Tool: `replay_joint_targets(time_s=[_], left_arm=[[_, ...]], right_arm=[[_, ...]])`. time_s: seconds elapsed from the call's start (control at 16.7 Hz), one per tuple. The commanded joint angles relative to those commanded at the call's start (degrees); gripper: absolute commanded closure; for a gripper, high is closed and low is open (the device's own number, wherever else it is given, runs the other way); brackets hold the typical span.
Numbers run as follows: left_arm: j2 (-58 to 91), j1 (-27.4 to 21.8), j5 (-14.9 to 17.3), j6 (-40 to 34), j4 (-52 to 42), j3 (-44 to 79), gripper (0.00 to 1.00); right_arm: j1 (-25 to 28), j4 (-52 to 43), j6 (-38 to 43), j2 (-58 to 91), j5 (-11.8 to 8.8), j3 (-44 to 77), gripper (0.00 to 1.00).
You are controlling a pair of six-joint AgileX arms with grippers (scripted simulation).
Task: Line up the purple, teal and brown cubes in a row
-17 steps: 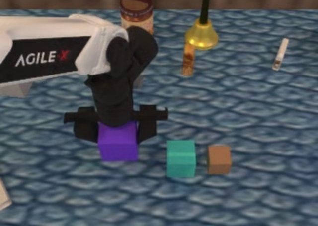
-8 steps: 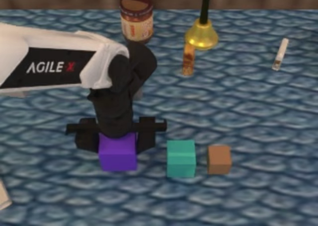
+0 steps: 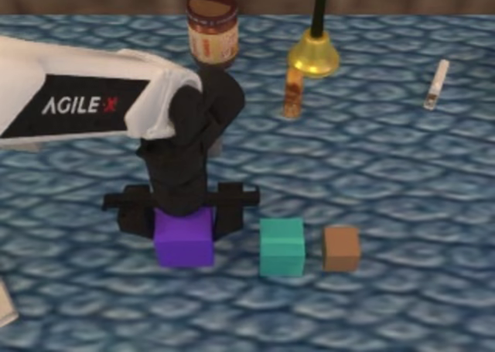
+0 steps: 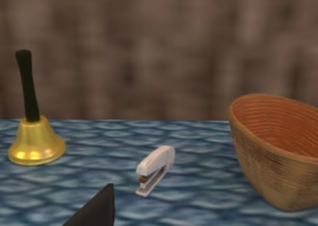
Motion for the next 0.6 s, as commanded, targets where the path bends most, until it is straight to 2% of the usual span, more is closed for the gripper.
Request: replay_joint_targets(time_s=[0.18,0.6], left_arm=[[0.0,0.0,0.0,0.0,0.0,0.0,0.02],[0.0,0.0,0.0,0.0,0.0,0.0,0.0]], right_arm=[[0.0,0.0,0.0,0.0,0.0,0.0,0.0],[0.0,0.0,0.0,0.0,0.0,0.0,0.0]])
